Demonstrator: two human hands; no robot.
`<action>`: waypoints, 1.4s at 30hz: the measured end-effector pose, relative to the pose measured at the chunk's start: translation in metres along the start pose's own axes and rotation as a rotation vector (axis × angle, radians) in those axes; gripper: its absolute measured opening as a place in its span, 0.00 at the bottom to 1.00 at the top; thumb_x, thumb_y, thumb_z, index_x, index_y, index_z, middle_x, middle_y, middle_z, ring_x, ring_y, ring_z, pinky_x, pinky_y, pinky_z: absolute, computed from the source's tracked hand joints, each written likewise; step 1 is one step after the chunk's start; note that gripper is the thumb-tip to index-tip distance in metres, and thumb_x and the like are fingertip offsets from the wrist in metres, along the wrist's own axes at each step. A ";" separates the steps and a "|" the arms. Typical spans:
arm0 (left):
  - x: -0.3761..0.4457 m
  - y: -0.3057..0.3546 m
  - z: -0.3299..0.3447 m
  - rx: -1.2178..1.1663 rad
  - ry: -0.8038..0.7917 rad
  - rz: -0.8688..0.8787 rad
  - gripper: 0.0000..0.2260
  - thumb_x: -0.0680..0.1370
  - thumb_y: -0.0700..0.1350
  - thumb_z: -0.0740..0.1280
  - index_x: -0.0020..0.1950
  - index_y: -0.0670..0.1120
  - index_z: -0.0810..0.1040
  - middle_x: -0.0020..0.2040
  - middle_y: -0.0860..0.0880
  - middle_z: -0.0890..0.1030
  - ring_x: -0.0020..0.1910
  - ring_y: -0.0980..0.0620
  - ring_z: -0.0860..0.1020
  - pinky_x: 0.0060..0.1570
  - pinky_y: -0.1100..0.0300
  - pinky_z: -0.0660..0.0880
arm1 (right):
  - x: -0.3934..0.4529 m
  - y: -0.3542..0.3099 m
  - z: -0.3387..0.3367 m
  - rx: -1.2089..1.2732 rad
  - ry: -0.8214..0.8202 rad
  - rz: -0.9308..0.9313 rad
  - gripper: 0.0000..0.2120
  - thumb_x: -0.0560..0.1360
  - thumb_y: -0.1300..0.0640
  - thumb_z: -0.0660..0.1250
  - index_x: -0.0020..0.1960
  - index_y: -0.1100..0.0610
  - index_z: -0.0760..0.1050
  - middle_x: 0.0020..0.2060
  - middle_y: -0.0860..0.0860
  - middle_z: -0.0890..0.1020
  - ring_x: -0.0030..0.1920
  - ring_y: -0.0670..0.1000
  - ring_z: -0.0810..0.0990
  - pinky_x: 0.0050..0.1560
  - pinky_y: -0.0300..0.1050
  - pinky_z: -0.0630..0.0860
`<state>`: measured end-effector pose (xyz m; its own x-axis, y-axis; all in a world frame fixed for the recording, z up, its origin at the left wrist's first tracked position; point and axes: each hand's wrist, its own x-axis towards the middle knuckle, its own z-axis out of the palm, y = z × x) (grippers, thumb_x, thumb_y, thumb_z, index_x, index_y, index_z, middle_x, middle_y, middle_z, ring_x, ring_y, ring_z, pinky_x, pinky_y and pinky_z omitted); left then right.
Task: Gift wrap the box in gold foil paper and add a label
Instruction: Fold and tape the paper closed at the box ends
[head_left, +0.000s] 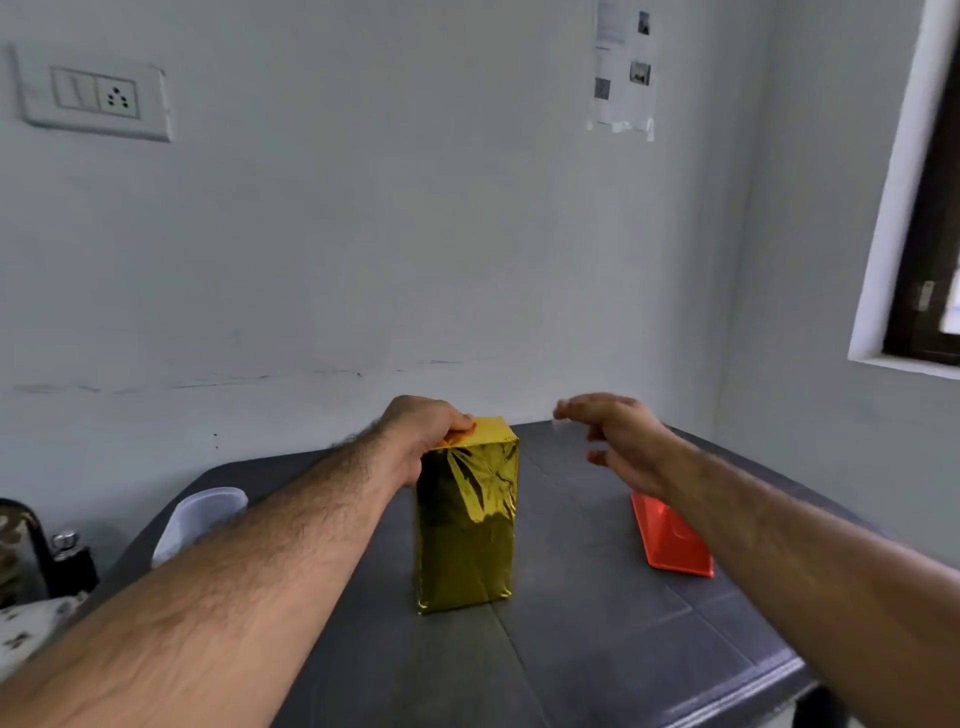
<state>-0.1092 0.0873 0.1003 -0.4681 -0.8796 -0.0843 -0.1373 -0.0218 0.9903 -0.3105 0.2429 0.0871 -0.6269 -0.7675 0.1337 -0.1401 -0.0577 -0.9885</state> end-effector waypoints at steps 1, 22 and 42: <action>-0.001 0.003 -0.003 0.009 -0.035 -0.004 0.12 0.71 0.41 0.81 0.52 0.41 0.85 0.50 0.41 0.87 0.47 0.42 0.86 0.42 0.52 0.84 | 0.004 -0.019 0.009 -0.033 -0.089 -0.023 0.05 0.74 0.53 0.78 0.48 0.53 0.89 0.48 0.46 0.87 0.51 0.50 0.76 0.51 0.51 0.73; -0.002 0.023 -0.018 -0.002 -0.014 0.391 0.09 0.83 0.50 0.69 0.57 0.48 0.87 0.55 0.51 0.86 0.60 0.51 0.80 0.60 0.53 0.76 | 0.020 -0.056 0.067 0.016 -0.235 -0.079 0.08 0.80 0.63 0.71 0.50 0.56 0.88 0.62 0.48 0.86 0.71 0.50 0.76 0.76 0.69 0.64; -0.034 0.061 -0.039 -0.051 0.066 0.513 0.03 0.81 0.43 0.73 0.49 0.44 0.85 0.49 0.48 0.86 0.53 0.50 0.83 0.45 0.58 0.75 | -0.009 -0.077 0.104 -0.053 0.013 -0.385 0.30 0.69 0.46 0.83 0.68 0.54 0.82 0.65 0.48 0.83 0.64 0.46 0.81 0.67 0.46 0.75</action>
<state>-0.0676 0.0971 0.1682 -0.4075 -0.8112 0.4194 0.1391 0.3987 0.9065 -0.2148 0.1878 0.1543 -0.5305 -0.6877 0.4955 -0.4060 -0.3070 -0.8608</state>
